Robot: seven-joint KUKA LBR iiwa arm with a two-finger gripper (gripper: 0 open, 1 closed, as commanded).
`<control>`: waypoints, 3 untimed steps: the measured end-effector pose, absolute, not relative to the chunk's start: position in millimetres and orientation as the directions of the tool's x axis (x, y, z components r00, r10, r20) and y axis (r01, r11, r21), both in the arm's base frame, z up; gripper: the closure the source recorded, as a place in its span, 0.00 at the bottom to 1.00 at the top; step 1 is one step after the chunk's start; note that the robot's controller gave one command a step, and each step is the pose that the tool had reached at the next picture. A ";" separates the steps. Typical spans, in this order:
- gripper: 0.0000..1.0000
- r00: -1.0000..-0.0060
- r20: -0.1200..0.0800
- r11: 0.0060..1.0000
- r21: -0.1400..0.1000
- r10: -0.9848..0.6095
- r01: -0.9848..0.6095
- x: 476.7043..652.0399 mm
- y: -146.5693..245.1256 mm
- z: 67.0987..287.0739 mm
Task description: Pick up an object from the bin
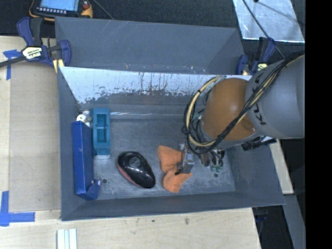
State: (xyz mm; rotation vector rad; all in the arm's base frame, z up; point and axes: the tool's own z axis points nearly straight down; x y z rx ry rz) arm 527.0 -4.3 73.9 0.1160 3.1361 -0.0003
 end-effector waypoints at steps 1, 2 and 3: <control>1.00 -0.997 -0.003 0.997 0.000 0.074 0.074 527.0 -4.3 73.9; 1.00 -0.997 0.000 0.997 0.000 0.083 0.083 520.1 5.9 82.3; 1.00 -0.996 -0.003 0.996 0.000 0.085 0.085 536.7 15.2 81.7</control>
Offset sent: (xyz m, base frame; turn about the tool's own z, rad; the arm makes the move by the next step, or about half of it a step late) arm -0.0107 0.0167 0.0134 0.0141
